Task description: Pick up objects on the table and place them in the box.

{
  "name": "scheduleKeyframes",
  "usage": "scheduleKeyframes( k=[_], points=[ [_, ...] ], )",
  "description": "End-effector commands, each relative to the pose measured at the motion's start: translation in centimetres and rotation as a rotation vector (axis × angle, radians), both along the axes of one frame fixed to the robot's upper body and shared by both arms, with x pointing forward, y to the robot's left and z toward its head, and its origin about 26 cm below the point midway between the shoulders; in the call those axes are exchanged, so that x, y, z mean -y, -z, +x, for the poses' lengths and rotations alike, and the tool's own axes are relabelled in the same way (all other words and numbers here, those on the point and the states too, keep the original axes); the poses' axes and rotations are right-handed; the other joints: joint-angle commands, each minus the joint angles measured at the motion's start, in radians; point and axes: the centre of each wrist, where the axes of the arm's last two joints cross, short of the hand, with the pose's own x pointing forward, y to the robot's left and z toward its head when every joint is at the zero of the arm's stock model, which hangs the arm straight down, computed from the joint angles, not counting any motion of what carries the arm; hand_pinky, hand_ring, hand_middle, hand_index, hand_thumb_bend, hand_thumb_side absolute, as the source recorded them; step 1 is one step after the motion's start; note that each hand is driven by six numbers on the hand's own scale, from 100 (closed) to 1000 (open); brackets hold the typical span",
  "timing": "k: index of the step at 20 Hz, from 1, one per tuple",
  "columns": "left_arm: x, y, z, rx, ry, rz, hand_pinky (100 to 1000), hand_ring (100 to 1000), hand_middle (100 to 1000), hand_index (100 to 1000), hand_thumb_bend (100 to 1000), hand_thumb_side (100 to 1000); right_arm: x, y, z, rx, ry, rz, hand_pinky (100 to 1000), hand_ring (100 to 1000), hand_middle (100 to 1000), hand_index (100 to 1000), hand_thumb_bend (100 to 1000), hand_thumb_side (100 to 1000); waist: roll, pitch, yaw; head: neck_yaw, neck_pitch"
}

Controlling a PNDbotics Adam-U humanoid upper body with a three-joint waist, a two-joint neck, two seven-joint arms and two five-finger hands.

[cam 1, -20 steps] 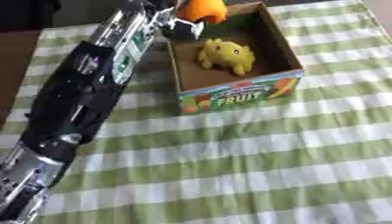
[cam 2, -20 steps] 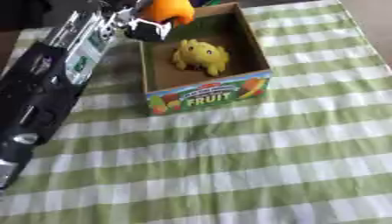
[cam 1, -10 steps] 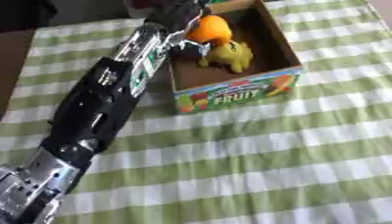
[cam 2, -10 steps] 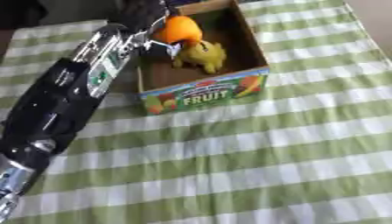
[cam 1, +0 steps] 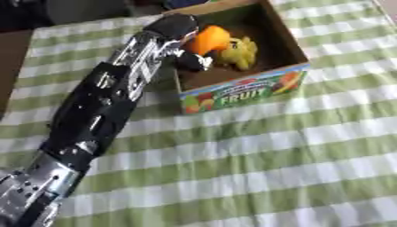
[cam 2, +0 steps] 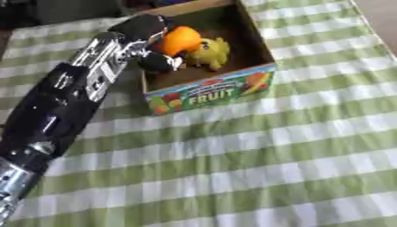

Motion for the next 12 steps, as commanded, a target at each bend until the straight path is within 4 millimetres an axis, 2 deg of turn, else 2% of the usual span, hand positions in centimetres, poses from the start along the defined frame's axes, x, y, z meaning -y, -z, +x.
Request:
scheduleKeyframes(
  k=[1,2,3,12],
  points=[
    [-0.6,-1.3,-0.2,0.034,0.004,0.01,595,826,834,1000,868,957,0.0,-0.7,-0.4,0.023,-0.008,-0.005,732,841,763,848,100,1000,-0.006,-0.023,0.0,-0.004,0.003],
    [-0.6,-1.5,-0.2,0.045,0.007,0.006,598,828,836,1000,894,967,0.0,-0.6,-0.4,0.022,-0.007,-0.005,732,841,763,848,100,1000,-0.006,-0.023,0.0,-0.004,0.004],
    [-0.7,-1.7,-0.3,0.064,0.002,0.003,603,842,854,1000,1000,1000,0.0,-0.6,-0.4,0.021,-0.006,-0.005,732,841,763,848,100,1000,-0.006,-0.024,0.0,-0.005,0.005],
    [-1.6,-3.7,-1.1,0.299,-0.094,0.055,618,863,876,1000,1000,998,0.3,-0.3,-0.4,0.009,0.007,-0.004,731,840,762,848,100,1000,-0.01,-0.034,0.011,-0.008,0.018]
  ],
)
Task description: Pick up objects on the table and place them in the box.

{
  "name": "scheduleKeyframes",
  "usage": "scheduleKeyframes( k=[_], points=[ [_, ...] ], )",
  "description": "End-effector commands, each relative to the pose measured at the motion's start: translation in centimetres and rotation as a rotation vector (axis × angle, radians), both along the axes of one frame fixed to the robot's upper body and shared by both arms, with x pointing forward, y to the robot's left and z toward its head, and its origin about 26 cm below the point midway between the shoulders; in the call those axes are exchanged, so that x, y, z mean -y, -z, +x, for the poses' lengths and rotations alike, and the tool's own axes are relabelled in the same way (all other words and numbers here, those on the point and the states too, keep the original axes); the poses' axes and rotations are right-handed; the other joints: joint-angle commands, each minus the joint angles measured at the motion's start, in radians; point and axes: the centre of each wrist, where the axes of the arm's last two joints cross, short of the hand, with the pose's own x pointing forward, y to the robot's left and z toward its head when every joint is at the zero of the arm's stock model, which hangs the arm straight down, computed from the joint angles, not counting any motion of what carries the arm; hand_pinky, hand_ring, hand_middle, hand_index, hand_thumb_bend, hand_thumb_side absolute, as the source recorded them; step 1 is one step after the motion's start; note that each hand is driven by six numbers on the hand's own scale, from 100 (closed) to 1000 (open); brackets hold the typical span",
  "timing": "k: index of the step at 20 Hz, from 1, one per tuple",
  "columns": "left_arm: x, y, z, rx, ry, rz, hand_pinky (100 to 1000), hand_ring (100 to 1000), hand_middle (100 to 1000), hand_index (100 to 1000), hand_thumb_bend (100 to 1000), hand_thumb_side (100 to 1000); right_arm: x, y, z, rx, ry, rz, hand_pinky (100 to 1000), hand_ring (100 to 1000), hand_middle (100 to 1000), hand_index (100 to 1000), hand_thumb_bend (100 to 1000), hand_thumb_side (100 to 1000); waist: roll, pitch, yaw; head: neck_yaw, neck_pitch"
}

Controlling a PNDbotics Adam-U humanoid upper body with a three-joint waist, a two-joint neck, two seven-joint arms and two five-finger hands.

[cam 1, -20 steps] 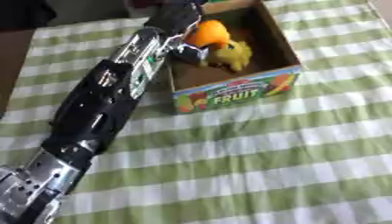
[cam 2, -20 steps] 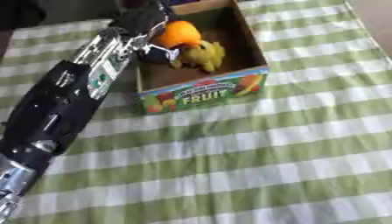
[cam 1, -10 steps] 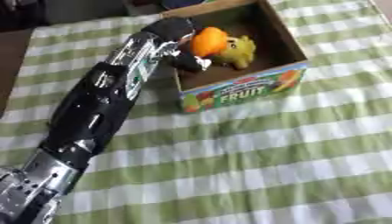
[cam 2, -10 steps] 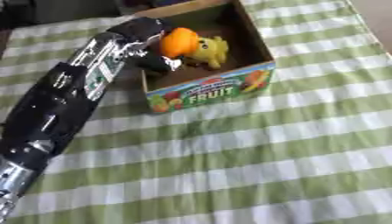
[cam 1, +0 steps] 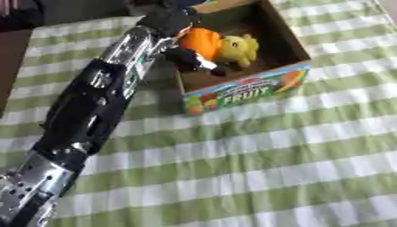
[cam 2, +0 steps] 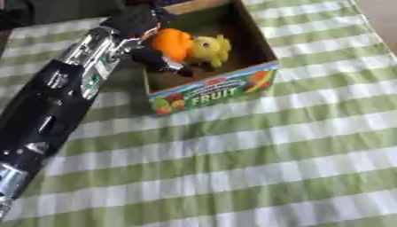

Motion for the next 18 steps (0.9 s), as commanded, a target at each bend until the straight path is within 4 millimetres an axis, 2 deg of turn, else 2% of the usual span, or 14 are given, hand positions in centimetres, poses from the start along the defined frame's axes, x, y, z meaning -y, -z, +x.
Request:
scheduleKeyframes(
  k=[1,6,12,16,17,18],
  points=[
    [-1.0,-2.4,-0.6,0.104,-0.021,-0.001,618,863,876,1000,1000,1000,0.2,-0.6,-0.4,0.023,0.002,-0.004,731,840,762,848,100,1000,-0.012,-0.031,0.004,-0.001,0.011],
    [-1.5,-4.1,-2.1,0.195,0.012,-0.068,615,850,860,992,1000,1000,0.4,-0.5,-0.4,0.021,0.011,0.001,731,841,763,847,100,1000,-0.021,-0.041,0.016,-0.004,0.028],
    [-2.6,-7.0,-6.3,0.401,0.133,-0.383,606,809,807,926,993,1000,0.8,-0.1,-0.4,0.016,0.025,0.019,732,840,763,848,100,1000,-0.036,-0.059,0.048,-0.007,0.05],
    [-2.6,-7.4,-7.6,0.419,0.168,-0.472,606,809,807,926,993,1000,0.8,-0.1,-0.4,0.015,0.027,0.021,732,840,763,848,100,1000,-0.037,-0.061,0.051,-0.007,0.052],
    [-2.6,-7.5,-7.8,0.421,0.17,-0.481,596,780,773,891,839,938,0.9,-0.1,-0.4,0.015,0.028,0.023,732,840,764,847,100,1000,-0.038,-0.063,0.053,-0.006,0.05],
    [-2.8,-7.8,-8.1,0.437,0.171,-0.503,595,773,765,887,769,932,1.0,0.2,-0.4,0.009,0.035,0.035,732,840,764,847,100,1000,-0.049,-0.074,0.064,-0.002,0.053]
  ],
)
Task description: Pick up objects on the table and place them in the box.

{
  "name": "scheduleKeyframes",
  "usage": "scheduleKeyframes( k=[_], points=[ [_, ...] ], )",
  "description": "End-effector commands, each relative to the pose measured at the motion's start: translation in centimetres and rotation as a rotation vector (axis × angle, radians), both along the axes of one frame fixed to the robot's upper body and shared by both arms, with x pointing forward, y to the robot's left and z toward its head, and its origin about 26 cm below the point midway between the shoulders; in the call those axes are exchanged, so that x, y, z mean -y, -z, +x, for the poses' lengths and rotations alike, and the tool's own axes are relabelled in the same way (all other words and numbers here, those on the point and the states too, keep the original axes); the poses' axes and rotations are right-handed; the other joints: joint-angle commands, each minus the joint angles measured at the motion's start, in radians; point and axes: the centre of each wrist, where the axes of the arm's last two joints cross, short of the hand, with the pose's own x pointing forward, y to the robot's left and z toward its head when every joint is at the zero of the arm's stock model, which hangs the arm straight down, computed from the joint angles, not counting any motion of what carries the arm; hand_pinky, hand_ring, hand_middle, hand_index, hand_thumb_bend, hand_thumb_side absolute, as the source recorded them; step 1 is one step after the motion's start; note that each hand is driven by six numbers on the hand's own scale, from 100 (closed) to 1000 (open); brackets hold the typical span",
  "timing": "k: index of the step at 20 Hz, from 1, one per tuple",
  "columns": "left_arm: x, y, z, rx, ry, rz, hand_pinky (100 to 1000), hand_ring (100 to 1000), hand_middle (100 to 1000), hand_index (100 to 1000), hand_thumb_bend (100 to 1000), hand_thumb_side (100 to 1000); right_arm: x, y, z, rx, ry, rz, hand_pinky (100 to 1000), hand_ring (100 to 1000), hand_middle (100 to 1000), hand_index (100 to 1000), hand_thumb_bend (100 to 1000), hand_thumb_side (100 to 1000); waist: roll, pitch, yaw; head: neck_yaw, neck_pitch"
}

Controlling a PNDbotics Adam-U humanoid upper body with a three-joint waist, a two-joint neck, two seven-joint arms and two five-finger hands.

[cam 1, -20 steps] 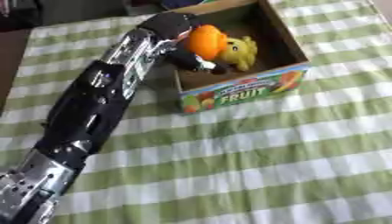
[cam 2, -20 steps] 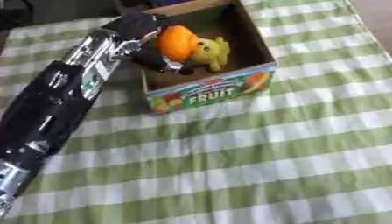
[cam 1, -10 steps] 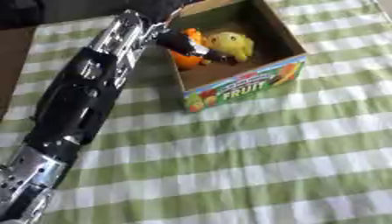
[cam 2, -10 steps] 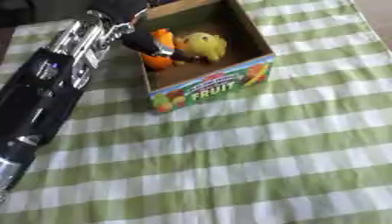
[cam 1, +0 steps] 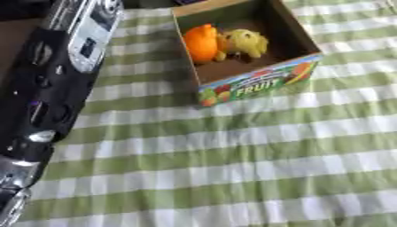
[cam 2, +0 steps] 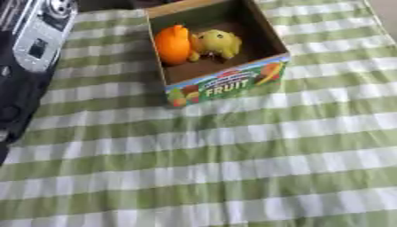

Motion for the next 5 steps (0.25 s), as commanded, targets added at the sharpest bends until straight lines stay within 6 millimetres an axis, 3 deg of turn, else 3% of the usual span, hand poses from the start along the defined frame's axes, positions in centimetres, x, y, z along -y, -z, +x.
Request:
scheduleKeyframes(
  k=[1,5],
  points=[
    [-1.1,-1.9,-1.5,0.074,0.009,-0.068,596,770,761,887,740,929,0.7,-0.5,-0.4,0.022,0.021,0.02,732,839,763,848,100,1000,-0.026,-0.049,0.027,-0.001,0.014],
    [-3.0,-1.8,-2.9,0.136,0.039,-0.202,598,761,754,892,637,954,1.4,0.2,-0.4,0.024,0.044,0.067,732,840,765,849,100,1000,-0.05,-0.072,0.065,-0.021,0.024]
  ],
)
